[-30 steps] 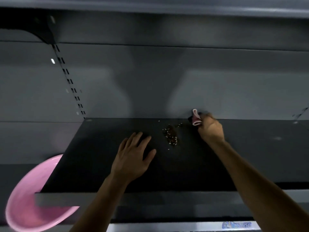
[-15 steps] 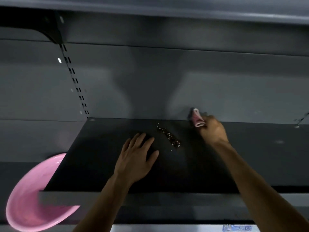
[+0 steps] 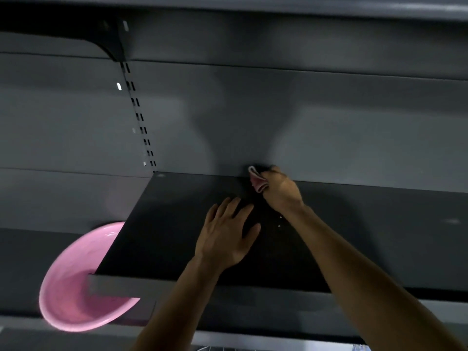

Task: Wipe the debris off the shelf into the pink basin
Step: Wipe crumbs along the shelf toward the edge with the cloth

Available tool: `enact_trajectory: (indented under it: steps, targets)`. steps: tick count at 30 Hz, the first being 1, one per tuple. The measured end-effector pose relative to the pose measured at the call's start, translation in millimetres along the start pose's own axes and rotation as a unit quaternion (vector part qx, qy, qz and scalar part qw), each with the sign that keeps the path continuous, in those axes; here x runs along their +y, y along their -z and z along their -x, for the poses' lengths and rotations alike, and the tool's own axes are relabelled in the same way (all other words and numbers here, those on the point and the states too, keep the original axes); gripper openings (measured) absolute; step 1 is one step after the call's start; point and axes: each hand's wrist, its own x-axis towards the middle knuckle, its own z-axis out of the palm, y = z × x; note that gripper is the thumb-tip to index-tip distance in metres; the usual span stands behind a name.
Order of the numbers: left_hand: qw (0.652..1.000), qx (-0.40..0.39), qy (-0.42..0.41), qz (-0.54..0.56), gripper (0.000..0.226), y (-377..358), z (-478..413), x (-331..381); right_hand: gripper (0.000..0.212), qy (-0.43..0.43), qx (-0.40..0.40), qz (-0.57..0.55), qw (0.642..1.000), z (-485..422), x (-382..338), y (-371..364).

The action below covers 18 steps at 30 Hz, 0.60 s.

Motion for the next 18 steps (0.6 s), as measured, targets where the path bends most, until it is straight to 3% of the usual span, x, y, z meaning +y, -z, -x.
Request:
enact_trajectory:
  steps: [3,6,9,14,18]
  targets:
    - [1.0,-0.009,-0.006,0.007,0.059,2,1,-2,0.028,0.057,-0.054,-0.002,0.997,4,-20,12]
    - [1.0,-0.01,-0.011,0.004,0.06,3,0,-3,0.025,0.07,-0.015,-0.046,0.996,25,-13,39]
    - [1.0,0.002,-0.007,0.005,0.059,1,1,-2,0.026,0.009,0.027,-0.061,0.998,51,23,69]
    - [1.0,-0.011,-0.001,-0.003,0.059,2,-1,3,0.03,-0.153,0.037,0.004,0.988,98,98,84]
    - [1.0,-0.013,-0.002,-0.001,0.059,2,-2,4,0.022,-0.145,0.046,0.064,0.986,97,86,55]
